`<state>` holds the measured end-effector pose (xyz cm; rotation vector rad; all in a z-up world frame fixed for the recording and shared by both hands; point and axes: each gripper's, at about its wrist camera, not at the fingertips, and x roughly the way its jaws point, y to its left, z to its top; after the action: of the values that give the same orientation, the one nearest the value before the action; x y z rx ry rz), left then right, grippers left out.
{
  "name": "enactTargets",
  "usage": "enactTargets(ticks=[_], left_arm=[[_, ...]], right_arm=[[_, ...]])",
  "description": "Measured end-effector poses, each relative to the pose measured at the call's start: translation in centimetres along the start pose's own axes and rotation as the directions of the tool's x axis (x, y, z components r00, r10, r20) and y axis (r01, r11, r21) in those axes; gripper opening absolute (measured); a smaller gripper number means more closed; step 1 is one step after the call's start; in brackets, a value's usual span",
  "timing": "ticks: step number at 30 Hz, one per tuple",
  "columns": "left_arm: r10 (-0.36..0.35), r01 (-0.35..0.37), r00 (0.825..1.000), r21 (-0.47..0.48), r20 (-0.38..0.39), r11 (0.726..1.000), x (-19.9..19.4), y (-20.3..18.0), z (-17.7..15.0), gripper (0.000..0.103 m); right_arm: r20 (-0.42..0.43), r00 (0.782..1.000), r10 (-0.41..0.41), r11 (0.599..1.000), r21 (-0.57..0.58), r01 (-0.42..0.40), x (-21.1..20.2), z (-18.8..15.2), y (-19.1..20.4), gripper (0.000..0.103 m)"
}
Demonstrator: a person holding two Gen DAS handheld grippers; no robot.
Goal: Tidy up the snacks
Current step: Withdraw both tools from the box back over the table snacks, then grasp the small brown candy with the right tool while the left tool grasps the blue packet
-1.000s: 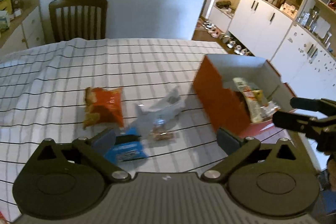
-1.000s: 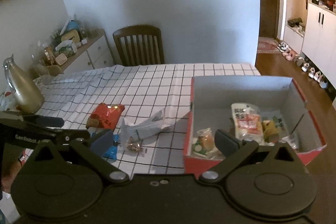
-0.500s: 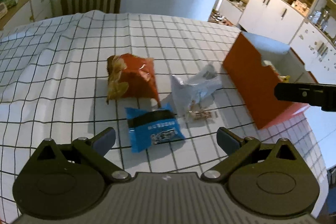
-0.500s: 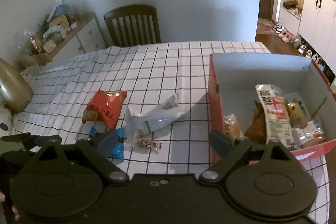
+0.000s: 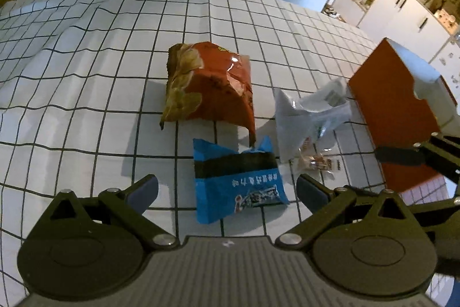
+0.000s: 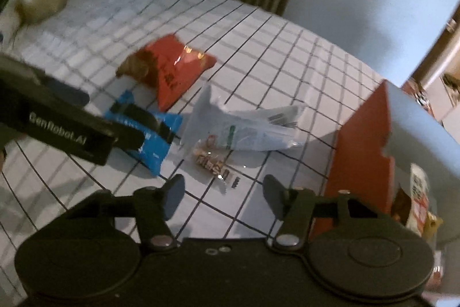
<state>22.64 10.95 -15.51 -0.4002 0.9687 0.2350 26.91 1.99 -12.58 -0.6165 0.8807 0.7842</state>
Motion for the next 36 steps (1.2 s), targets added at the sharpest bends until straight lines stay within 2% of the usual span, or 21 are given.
enactTargets(ticks=[9,18,20,22,26,28,32,36], left_arm=[[0.029,-0.029,0.999,0.003,-0.030,1.000,2.1,-0.8,0.4,0.103],[0.059,-0.059,0.998,0.007,-0.033,0.998,3.0,-1.2,0.5,0.101],[0.069,-0.068,0.997,0.008,-0.022,0.998,2.9,-1.2,0.3,0.096],[0.072,-0.072,0.997,0.018,-0.015,0.997,2.8,-1.2,0.3,0.092],[0.050,-0.050,0.999,0.040,-0.004,0.998,2.4,-1.4,0.2,0.071],[0.042,-0.041,0.999,0.044,-0.005,0.998,2.3,-1.5,0.0,0.070],[0.022,-0.022,1.000,0.028,0.004,0.999,1.8,-1.3,-0.3,0.058],[0.023,-0.023,1.000,0.019,0.008,1.000,1.3,-1.1,-0.7,0.055]], right_arm=[[-0.029,1.000,0.003,0.979,-0.206,-0.009,3.4,0.7,1.2,0.041],[-0.042,0.996,0.080,0.972,-0.219,-0.087,4.9,1.8,0.6,0.039],[-0.049,0.993,0.107,0.973,-0.198,-0.115,5.1,2.1,0.2,0.037],[-0.059,0.989,0.134,0.973,-0.179,-0.142,5.2,2.2,0.0,0.030],[-0.057,0.986,0.154,0.976,-0.145,-0.161,5.0,1.8,0.2,0.019],[-0.046,0.989,0.141,0.982,-0.120,-0.145,4.8,1.5,0.4,0.015],[-0.025,0.993,0.117,0.992,-0.051,-0.118,4.1,0.6,0.7,0.013],[-0.008,0.995,0.100,0.995,0.023,-0.100,2.9,-0.5,0.7,0.013]])
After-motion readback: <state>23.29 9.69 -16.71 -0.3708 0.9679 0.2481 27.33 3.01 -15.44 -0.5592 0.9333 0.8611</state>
